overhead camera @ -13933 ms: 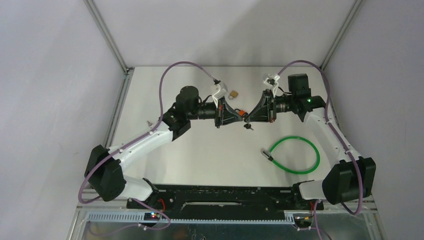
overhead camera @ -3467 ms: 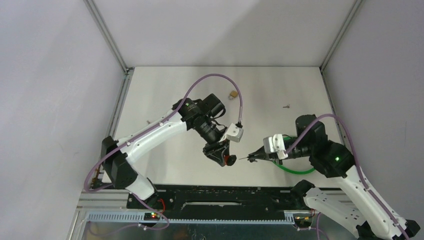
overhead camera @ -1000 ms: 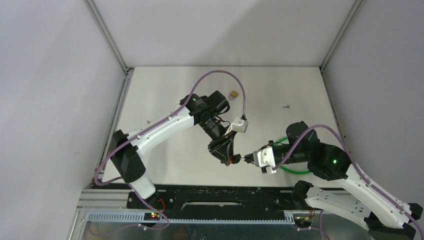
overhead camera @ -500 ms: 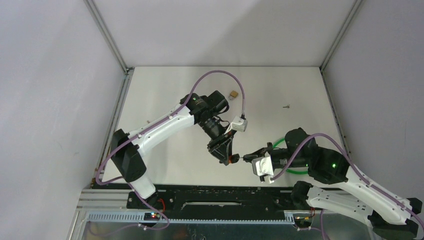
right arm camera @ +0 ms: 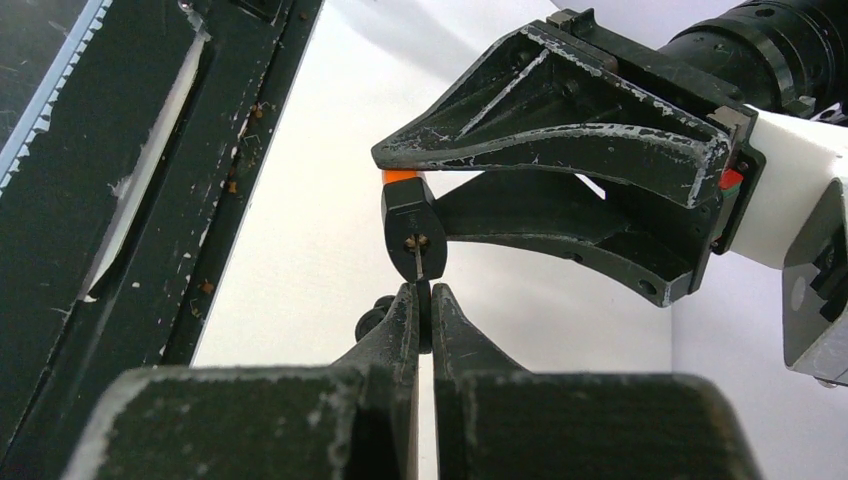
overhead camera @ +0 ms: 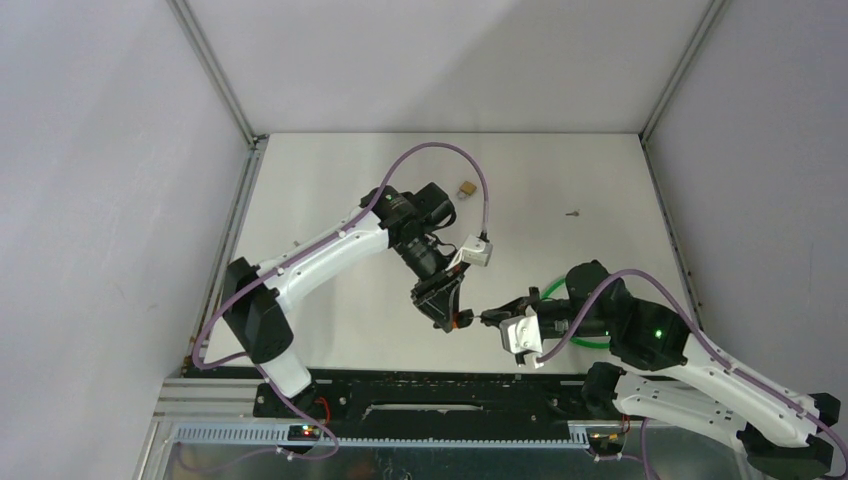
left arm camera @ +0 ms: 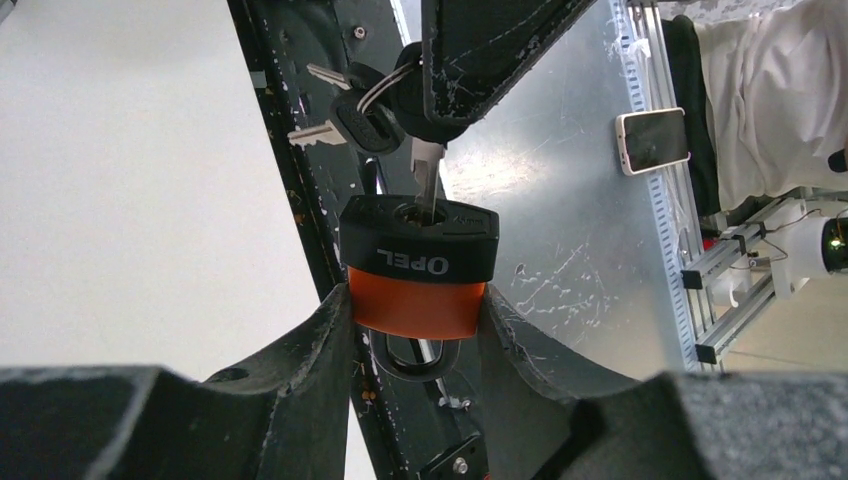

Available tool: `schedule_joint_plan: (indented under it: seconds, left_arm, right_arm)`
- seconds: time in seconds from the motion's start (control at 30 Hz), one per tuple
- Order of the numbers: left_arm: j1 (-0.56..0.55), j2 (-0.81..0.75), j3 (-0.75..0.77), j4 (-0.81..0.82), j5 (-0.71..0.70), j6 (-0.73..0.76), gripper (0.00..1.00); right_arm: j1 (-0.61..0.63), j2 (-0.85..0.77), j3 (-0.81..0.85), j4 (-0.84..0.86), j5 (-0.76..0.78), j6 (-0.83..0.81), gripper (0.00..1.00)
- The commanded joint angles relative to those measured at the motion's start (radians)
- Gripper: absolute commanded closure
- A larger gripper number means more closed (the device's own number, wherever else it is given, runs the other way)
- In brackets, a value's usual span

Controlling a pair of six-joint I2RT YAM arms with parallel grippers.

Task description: Unlock with the key

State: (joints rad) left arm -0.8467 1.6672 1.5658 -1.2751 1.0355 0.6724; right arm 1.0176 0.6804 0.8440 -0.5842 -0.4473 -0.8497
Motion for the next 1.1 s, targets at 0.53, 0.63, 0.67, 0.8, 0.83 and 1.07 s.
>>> schedule_joint_plan:
  seconds: [0.53, 0.63, 0.67, 0.8, 0.83, 1.07]
  left_arm:
    - [-0.017, -0.032, 0.092, -0.004, 0.190, 0.110, 1.00]
    - [-0.017, -0.029, 0.103, -0.003, 0.194, 0.105, 1.00]
    - [-0.016, -0.028, 0.107, -0.005, 0.194, 0.105, 1.00]
    - [-0.014, -0.035, 0.106, -0.008, 0.197, 0.112, 1.00]
    - [-0.012, -0.036, 0.105, -0.009, 0.199, 0.112, 1.00]
    - [-0.003, -0.051, 0.087, 0.042, 0.169, 0.064, 1.00]
  right_arm:
    - [0.025, 0.091, -0.062, 0.161, 0.026, 0.057, 1.00]
    - [0.037, 0.119, -0.062, 0.171, 0.036, 0.072, 1.00]
    - [0.040, 0.127, -0.062, 0.172, 0.036, 0.075, 1.00]
    - [0.044, 0.150, -0.071, 0.191, 0.061, 0.090, 1.00]
    - [0.045, 0.154, -0.071, 0.196, 0.068, 0.095, 1.00]
    - [0.047, 0.176, -0.063, 0.210, 0.085, 0.136, 1.00]
